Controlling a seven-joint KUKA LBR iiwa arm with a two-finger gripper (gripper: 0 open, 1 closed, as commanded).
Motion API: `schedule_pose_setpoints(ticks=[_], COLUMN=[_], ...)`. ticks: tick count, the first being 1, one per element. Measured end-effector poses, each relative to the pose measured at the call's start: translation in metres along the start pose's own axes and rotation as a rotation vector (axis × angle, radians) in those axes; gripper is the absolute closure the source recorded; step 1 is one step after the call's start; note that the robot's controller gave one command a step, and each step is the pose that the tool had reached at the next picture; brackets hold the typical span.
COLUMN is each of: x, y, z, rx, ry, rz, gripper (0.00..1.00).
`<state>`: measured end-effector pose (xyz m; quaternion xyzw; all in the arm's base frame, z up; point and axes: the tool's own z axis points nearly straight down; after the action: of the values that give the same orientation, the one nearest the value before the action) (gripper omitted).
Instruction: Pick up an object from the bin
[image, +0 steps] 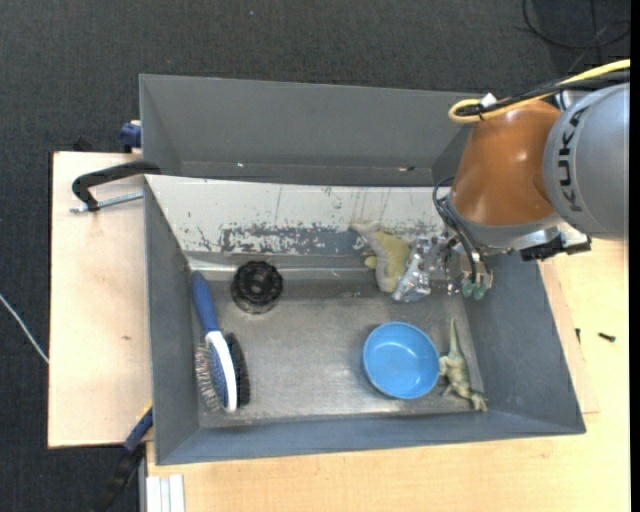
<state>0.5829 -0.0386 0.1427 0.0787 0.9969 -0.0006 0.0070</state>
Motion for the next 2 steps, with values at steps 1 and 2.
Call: schedule_pose_setpoints(ticks=[1, 2], x=[0.031, 0.038], y=[0.007, 0.021], z=[0.021, -0.058], rx=[-0.002, -0.004], ry=[0.015, 0.000], rz=[-0.119, -0.112], gripper=[1.00, 1.00])
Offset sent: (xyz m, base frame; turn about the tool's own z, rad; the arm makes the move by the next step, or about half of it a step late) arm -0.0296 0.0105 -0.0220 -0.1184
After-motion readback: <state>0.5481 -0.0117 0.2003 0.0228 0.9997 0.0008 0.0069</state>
